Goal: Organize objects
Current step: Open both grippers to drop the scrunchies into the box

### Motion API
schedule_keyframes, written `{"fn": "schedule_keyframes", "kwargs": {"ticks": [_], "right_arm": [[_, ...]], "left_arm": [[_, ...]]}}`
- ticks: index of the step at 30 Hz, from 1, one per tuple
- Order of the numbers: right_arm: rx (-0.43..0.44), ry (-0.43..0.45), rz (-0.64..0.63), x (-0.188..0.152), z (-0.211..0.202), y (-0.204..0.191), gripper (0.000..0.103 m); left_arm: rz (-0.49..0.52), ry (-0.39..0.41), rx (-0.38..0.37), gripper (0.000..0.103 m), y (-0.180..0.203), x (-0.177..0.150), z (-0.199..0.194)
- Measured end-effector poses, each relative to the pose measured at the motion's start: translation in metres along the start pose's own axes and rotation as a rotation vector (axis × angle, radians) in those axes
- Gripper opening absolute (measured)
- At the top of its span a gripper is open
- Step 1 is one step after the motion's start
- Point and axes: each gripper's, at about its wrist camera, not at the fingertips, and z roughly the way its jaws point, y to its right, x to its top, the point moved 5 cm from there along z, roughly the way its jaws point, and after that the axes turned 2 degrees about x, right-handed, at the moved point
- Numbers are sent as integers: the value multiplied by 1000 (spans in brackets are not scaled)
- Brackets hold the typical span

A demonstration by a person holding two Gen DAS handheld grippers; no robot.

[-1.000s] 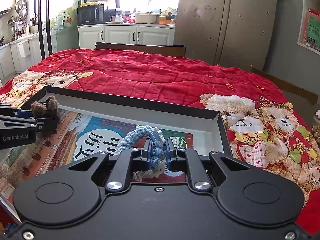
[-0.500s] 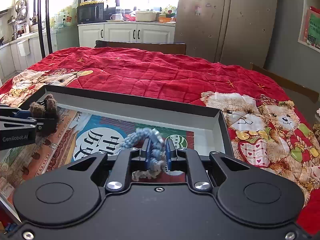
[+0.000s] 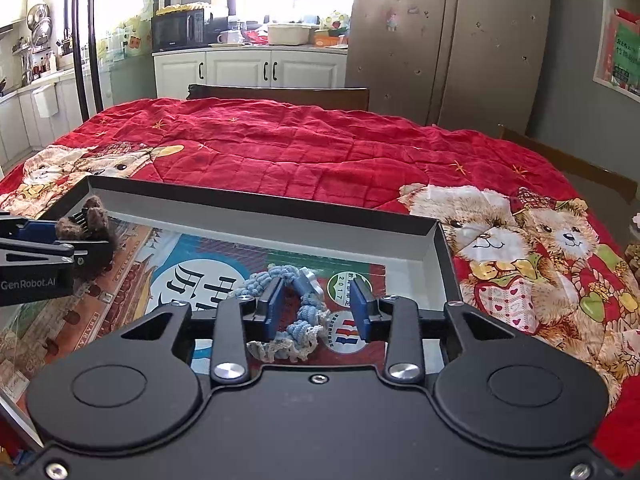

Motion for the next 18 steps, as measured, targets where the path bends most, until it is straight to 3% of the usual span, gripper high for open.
{"fn": "schedule_keyframes", "kwargs": {"ticks": [18], "right_arm": [[-7,51,-7,4,-18,1,66]], "left_arm": [[-4,61,20,79,-2,7,-21]]}}
